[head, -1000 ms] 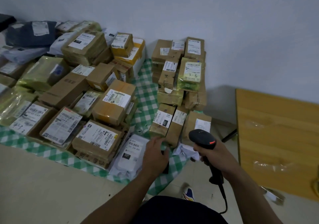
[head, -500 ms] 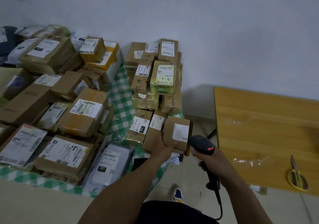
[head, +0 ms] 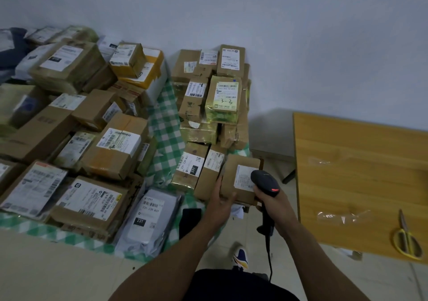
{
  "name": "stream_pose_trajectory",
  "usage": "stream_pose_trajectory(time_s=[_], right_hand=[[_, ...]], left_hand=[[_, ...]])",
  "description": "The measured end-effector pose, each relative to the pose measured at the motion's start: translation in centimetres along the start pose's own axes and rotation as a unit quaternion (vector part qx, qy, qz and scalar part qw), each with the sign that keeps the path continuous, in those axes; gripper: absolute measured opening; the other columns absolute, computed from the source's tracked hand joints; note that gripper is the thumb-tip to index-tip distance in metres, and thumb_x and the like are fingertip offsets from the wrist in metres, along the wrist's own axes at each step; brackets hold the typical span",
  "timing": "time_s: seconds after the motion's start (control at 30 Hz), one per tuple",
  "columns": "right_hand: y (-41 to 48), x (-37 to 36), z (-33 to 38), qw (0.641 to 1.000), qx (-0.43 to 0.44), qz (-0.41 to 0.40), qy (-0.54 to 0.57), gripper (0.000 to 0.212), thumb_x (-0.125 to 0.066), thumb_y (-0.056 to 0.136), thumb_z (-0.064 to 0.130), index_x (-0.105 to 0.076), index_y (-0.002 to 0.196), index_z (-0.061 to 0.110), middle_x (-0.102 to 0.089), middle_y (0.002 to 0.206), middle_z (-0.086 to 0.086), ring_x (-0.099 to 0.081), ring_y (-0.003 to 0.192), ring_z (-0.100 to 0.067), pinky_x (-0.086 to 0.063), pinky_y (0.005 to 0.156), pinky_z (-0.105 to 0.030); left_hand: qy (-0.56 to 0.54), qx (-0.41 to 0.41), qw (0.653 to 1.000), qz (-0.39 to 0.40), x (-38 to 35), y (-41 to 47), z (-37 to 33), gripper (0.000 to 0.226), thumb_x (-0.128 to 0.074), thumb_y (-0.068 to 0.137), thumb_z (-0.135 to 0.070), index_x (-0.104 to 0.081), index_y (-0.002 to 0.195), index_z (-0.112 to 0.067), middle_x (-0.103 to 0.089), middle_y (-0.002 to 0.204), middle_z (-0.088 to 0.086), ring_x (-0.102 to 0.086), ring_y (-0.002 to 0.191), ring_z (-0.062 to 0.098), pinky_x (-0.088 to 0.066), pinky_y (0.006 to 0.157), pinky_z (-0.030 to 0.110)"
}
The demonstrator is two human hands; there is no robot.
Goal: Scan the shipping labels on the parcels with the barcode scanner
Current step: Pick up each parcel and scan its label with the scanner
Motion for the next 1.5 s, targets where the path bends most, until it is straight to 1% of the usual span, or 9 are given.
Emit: stream_pose_trajectory(time_s=[0.2, 0.3, 0.4, 0.53, 0.63, 0.73, 0.87, 1.17, 1.5], right_hand=[[-2.4, -0.1, 3.0, 0.997, 0.077, -0.025, 0.017, 0.024, -0.078, 0.093, 0.029, -0.070, 0.113, 0.039, -0.075, 0.101, -0.018, -0.070, 0.098, -0.040, -0.058, 0.089, -0.059], [-3.4, -1.7, 4.3, 0.995, 0.100, 0.008, 0.019, 0.034, -0.078, 0.093, 0.024, -0.068, 0.125, 0.029, -0.078, 0.108, -0.007, -0.074, 0.104, -0.030, -0.062, 0.087, -0.045], [-4.1, -3.1, 4.9, 0.993, 0.120, 0.004, 0.018, 0.044, -0.080, 0.090, 0.028, -0.065, 0.131, 0.029, -0.077, 0.116, 0.006, -0.073, 0.108, -0.014, -0.057, 0.089, -0.033], [-4.8, -4.0, 5.4, 0.990, 0.130, -0.019, 0.045, 0.041, -0.077, 0.092, 0.017, -0.063, 0.130, 0.025, -0.074, 0.116, 0.004, -0.073, 0.095, -0.004, -0.057, 0.069, -0.017], [-5.2, -5.0, 5.7, 0.991, 0.130, 0.001, 0.042, 0.045, -0.078, 0.092, 0.018, -0.062, 0.133, 0.026, -0.074, 0.118, 0.005, -0.073, 0.097, -0.008, -0.060, 0.077, -0.028], [-5.7, -6.1, 5.6, 0.990, 0.137, 0.011, 0.024, 0.042, -0.080, 0.090, 0.019, -0.065, 0.127, 0.031, -0.076, 0.109, 0.011, -0.074, 0.096, -0.012, -0.062, 0.084, -0.040], [-6.5, -7.3, 6.2, 0.986, 0.164, 0.036, 0.001, 0.045, -0.080, 0.089, 0.014, -0.065, 0.131, 0.022, -0.075, 0.111, 0.008, -0.073, 0.097, -0.007, -0.063, 0.081, -0.032], [-7.7, -8.7, 7.2, 0.962, 0.200, 0.106, -0.151, 0.048, -0.083, 0.088, 0.022, -0.059, 0.129, 0.023, -0.075, 0.101, 0.002, -0.073, 0.071, -0.011, -0.052, 0.061, -0.015], [-8.8, -9.3, 6.3, 0.946, 0.192, 0.142, -0.217, 0.055, -0.084, 0.085, 0.038, -0.055, 0.131, 0.033, -0.072, 0.105, 0.010, -0.072, 0.072, -0.009, -0.051, 0.063, -0.015]], left_hand=[[-0.072, 0.011, 0.997, -0.028, 1.1, -2.0, -1.8, 0.103, -0.097, 0.069, -0.026, -0.030, 0.145, -0.038, -0.050, 0.130, -0.023, -0.055, 0.119, 0.001, -0.051, 0.077, 0.006], [-0.044, -0.065, 0.994, -0.080, 2.5, -2.5, -4.0, 0.126, -0.102, 0.051, -0.045, -0.032, 0.155, -0.032, -0.047, 0.145, -0.019, -0.048, 0.134, 0.002, -0.050, 0.097, 0.018], [-0.026, -0.129, 0.986, -0.104, 4.5, -2.8, -5.8, 0.102, -0.095, 0.067, -0.031, -0.037, 0.150, -0.045, -0.046, 0.144, -0.027, -0.046, 0.133, -0.008, -0.049, 0.102, 0.020], [-0.038, -0.150, 0.983, -0.096, 7.2, -3.8, -6.8, 0.066, -0.069, 0.089, -0.018, -0.050, 0.146, -0.047, -0.065, 0.136, -0.016, -0.064, 0.120, 0.022, -0.058, 0.096, 0.047], [-0.036, -0.155, 0.983, -0.093, 8.5, -5.0, -6.8, 0.063, -0.065, 0.096, -0.001, -0.052, 0.141, -0.042, -0.060, 0.130, -0.026, -0.061, 0.115, -0.008, -0.055, 0.087, 0.017], [-0.002, -0.148, 0.985, -0.093, 9.4, -5.7, -6.1, 0.069, -0.076, 0.090, -0.014, -0.051, 0.145, -0.046, -0.051, 0.143, -0.012, -0.053, 0.130, 0.001, -0.048, 0.095, 0.010], [0.028, -0.134, 0.983, -0.119, 11.5, -6.4, -6.4, 0.075, -0.084, 0.072, -0.046, -0.053, 0.139, -0.060, -0.051, 0.144, -0.012, -0.052, 0.131, 0.003, -0.048, 0.106, 0.027], [0.140, -0.099, 0.979, -0.107, 18.6, -5.0, -9.3, 0.066, -0.083, 0.085, -0.026, -0.057, 0.145, -0.036, -0.039, 0.141, 0.000, -0.052, 0.118, 0.013, -0.050, 0.074, 0.008], [0.173, -0.080, 0.974, -0.123, 20.9, -4.3, -8.9, 0.067, -0.085, 0.082, -0.035, -0.057, 0.142, -0.044, -0.034, 0.143, -0.002, -0.044, 0.131, 0.019, -0.047, 0.094, 0.026]])
Point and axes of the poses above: each hand's wrist, its own y-axis towards the middle knuckle, its own x-axis out of the back of the hand, z = x × y, the point moved 6 cm from there along y, towards the middle knuckle
